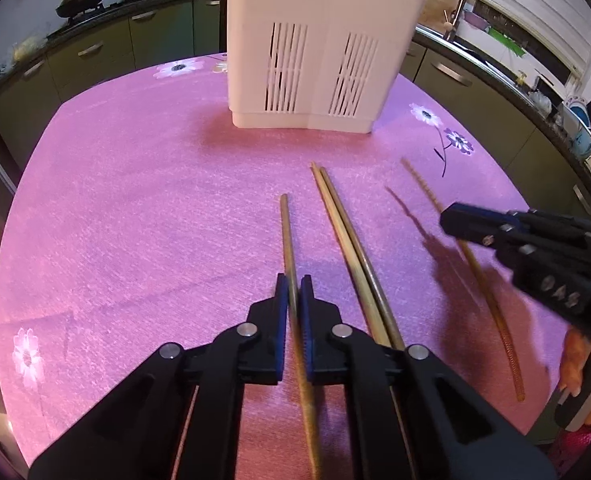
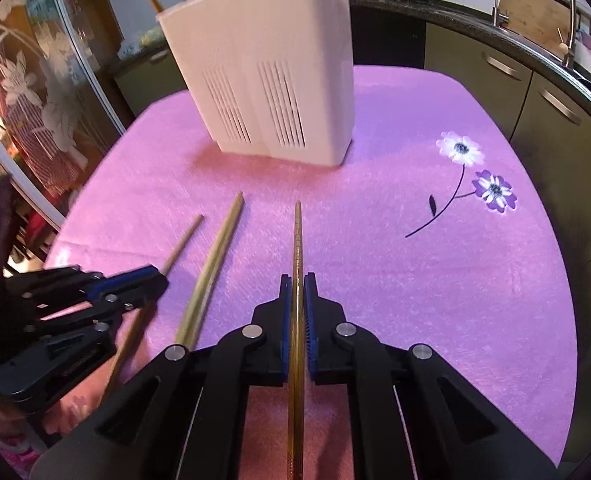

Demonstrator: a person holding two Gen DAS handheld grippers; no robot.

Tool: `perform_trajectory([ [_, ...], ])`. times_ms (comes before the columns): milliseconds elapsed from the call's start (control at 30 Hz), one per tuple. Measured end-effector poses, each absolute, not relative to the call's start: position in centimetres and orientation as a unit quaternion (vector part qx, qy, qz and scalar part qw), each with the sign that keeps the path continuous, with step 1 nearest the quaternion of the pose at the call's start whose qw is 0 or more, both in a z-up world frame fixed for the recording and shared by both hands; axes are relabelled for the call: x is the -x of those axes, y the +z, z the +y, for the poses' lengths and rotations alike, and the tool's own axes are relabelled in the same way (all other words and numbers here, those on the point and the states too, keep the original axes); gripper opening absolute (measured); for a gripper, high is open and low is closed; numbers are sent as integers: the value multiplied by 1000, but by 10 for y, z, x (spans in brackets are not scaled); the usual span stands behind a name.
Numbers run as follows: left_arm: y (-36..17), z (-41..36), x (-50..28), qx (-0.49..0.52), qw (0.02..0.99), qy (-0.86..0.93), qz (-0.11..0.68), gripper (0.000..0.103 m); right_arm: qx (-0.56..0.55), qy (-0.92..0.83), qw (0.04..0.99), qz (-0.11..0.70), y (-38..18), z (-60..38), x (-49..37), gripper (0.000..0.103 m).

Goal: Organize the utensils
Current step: 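Lift both chopsticks upright and carry them over the holder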

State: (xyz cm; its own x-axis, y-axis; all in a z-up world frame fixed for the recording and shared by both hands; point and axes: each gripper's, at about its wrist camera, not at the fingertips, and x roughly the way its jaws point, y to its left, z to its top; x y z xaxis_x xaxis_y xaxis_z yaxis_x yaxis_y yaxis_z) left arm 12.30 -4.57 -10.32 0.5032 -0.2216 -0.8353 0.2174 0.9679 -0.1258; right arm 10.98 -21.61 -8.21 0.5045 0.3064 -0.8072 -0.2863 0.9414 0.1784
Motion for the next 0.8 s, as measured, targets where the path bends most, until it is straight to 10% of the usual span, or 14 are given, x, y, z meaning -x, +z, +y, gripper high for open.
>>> perform_trajectory([
  [800, 5, -30, -92, 21, 916, -157, 368, 6, -74, 206, 914, 342, 24, -256, -66, 7],
])
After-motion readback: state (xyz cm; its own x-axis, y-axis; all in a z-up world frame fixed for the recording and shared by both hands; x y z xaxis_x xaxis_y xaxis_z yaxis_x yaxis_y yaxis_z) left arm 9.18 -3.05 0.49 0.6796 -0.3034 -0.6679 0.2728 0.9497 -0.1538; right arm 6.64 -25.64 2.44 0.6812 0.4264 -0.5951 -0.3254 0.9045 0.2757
